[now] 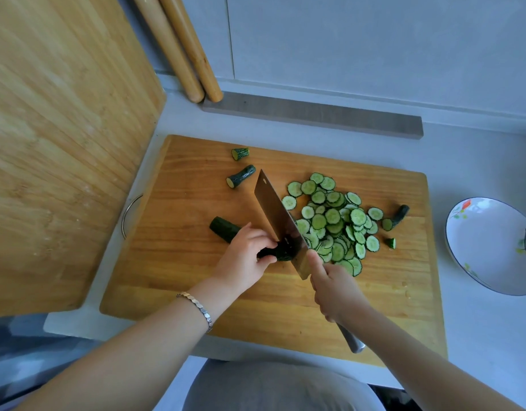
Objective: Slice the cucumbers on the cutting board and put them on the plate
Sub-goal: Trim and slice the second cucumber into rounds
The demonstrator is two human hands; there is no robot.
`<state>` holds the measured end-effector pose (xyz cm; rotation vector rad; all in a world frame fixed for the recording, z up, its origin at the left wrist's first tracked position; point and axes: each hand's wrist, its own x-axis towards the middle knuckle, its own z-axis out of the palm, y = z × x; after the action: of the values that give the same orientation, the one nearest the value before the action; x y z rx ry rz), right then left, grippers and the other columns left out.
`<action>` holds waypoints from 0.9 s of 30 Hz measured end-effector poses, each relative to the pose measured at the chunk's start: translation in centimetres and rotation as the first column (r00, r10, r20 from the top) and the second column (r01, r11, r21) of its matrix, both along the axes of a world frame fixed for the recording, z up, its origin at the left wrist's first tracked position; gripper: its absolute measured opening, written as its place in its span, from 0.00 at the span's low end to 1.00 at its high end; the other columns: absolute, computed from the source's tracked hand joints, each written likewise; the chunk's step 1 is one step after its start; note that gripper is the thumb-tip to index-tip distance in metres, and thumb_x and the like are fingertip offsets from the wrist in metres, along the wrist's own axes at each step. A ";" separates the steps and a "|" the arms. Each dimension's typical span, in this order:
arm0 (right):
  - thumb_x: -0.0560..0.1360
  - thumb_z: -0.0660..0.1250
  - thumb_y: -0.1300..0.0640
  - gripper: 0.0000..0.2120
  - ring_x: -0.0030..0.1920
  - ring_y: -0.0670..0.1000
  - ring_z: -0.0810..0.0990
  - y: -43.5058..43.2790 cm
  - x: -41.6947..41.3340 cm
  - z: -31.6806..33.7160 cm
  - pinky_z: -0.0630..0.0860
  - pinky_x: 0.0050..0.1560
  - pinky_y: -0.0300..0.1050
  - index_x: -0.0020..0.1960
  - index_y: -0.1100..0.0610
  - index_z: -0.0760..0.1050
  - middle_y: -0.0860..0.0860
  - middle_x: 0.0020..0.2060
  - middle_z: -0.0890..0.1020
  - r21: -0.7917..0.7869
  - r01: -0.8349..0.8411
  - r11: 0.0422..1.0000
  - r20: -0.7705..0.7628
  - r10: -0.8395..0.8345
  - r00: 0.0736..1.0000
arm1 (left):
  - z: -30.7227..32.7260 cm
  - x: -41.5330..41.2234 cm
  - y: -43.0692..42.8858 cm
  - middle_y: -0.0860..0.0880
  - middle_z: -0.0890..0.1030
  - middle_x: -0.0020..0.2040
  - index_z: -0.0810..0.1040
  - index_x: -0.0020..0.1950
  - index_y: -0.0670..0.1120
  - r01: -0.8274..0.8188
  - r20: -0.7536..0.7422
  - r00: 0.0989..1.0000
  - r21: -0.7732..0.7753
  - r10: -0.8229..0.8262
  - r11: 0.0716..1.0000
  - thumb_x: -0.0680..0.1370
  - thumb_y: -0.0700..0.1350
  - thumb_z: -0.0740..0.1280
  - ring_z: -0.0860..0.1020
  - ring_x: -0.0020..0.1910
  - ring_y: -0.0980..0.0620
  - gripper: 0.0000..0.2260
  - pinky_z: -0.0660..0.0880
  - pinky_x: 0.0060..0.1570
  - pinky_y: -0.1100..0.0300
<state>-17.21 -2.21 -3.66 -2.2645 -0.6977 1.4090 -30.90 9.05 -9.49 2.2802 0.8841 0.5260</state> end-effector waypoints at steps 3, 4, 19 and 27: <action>0.76 0.49 0.34 0.26 0.22 0.48 0.60 0.7 -0.2 -0.5 0.61 0.24 0.38 0.33 0.55 0.60 0.48 0.23 0.62 -0.016 0.050 0.999 -0.031 -0.050 0.998 | -0.1 -0.1 0.0 0.45 0.82 0.44 0.82 0.45 0.39 0.007 -0.009 1.000 -0.009 -0.007 1.000 0.65 0.35 0.76 0.79 0.47 0.46 0.11 0.58 0.66 0.51; 0.76 0.49 0.34 0.26 0.21 0.48 0.59 0.8 -0.2 -0.5 0.60 0.23 0.37 0.33 0.55 0.59 0.48 0.22 0.62 -0.010 0.064 0.998 -0.048 -0.065 0.997 | -0.1 -0.1 0.0 0.45 0.82 0.44 0.82 0.45 0.39 0.012 -0.006 1.000 -0.002 -0.012 1.000 0.65 0.35 0.76 0.79 0.46 0.46 0.11 0.59 0.66 0.50; 0.77 0.51 0.37 0.25 0.18 0.46 0.58 -1.2 1.1 2.7 0.58 0.22 0.35 0.33 0.56 0.61 0.46 0.19 0.61 0.021 0.110 0.994 -0.144 -0.105 0.984 | -0.5 -0.1 -0.2 0.49 0.81 0.44 0.82 0.43 0.43 -0.083 -0.016 0.996 -0.007 0.083 0.996 0.63 0.39 0.78 0.79 0.47 0.47 0.11 0.54 0.66 0.45; 0.77 0.52 0.38 0.25 0.18 0.46 0.58 -0.9 0.8 2.8 0.58 0.22 0.35 0.32 0.57 0.62 0.47 0.19 0.62 0.022 0.088 0.996 -0.113 -0.085 0.990 | -0.3 -0.1 -0.2 0.49 0.81 0.44 0.82 0.43 0.43 -0.066 -0.015 0.998 -0.011 0.066 0.998 0.64 0.39 0.77 0.78 0.48 0.48 0.10 0.53 0.67 0.45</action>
<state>-16.38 -3.15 -0.85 -2.1497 -0.5723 1.4636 -31.00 8.87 -9.84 2.2534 0.9698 0.5325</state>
